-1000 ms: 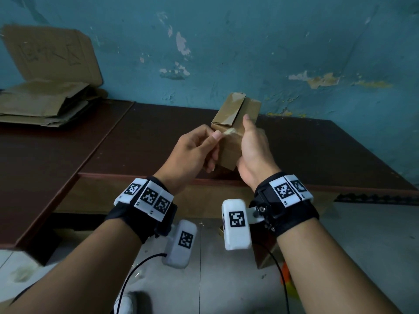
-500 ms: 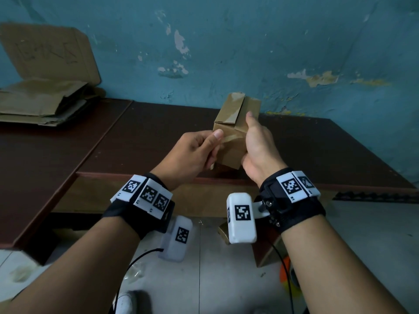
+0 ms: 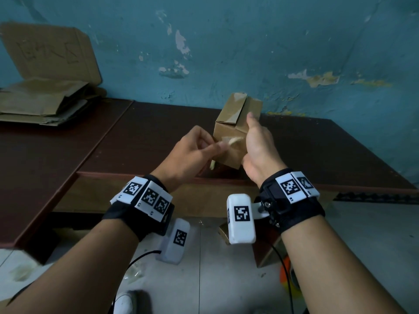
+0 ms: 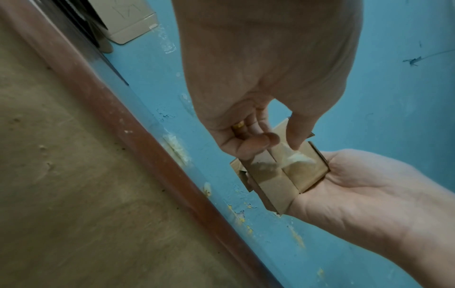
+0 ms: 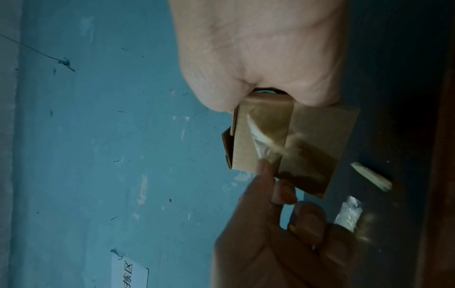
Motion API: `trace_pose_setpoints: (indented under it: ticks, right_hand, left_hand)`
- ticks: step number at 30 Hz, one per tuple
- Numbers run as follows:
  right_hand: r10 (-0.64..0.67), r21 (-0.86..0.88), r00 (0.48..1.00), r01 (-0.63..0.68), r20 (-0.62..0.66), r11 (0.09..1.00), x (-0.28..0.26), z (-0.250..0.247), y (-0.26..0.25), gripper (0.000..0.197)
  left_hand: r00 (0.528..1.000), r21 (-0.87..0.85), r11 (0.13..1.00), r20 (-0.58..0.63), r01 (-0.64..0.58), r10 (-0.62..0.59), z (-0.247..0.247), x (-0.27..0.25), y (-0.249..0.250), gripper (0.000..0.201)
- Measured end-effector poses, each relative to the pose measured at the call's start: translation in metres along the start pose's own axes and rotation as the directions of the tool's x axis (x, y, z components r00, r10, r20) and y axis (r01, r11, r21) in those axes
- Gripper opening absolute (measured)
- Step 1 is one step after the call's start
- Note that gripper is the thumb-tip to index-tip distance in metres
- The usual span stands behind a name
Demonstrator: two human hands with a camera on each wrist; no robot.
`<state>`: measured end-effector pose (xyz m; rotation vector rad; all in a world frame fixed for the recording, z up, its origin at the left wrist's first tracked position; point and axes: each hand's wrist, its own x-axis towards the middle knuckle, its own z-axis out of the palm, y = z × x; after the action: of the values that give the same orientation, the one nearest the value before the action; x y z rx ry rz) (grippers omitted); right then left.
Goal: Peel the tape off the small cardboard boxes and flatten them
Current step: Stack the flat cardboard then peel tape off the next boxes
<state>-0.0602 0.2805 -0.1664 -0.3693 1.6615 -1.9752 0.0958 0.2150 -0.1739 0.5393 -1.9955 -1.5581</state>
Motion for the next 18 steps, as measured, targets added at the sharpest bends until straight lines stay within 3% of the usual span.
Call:
trace_pose_setpoints:
  ticks: [3,6,8,11,14,18]
  right_hand:
    - [0.014,0.016,1.000,-0.014,-0.011,1.000,0.001,0.000,0.000,0.081]
    - [0.012,0.012,1.000,-0.012,-0.023,1.000,0.000,-0.002,-0.003,0.063]
    - [0.021,0.036,0.999,-0.020,-0.033,0.999,0.002,-0.005,-0.003,0.054]
    - [0.015,0.047,0.999,-0.013,-0.038,0.999,0.001,-0.003,-0.003,0.056]
    - [0.023,0.037,0.999,-0.021,-0.043,0.999,0.000,0.000,-0.002,0.075]
    - [0.012,0.024,0.999,-0.011,-0.046,1.000,0.000,0.001,-0.001,0.083]
  left_hand:
    - [0.995,-0.014,0.996,0.031,-0.092,0.093,-0.001,0.001,-0.004,0.016]
    - [0.996,-0.005,0.996,0.036,-0.087,0.087,0.003,0.003,-0.005,0.042]
    - [0.993,0.128,0.985,0.010,-0.114,0.114,0.004,0.004,-0.007,0.057]
    - [0.984,0.254,0.952,0.009,-0.172,0.176,0.002,0.007,-0.013,0.040]
    - [0.978,0.256,0.946,-0.002,-0.199,0.207,0.000,0.008,-0.015,0.018]
    - [0.974,0.198,0.955,-0.013,-0.219,0.226,0.003,0.006,-0.011,0.026]
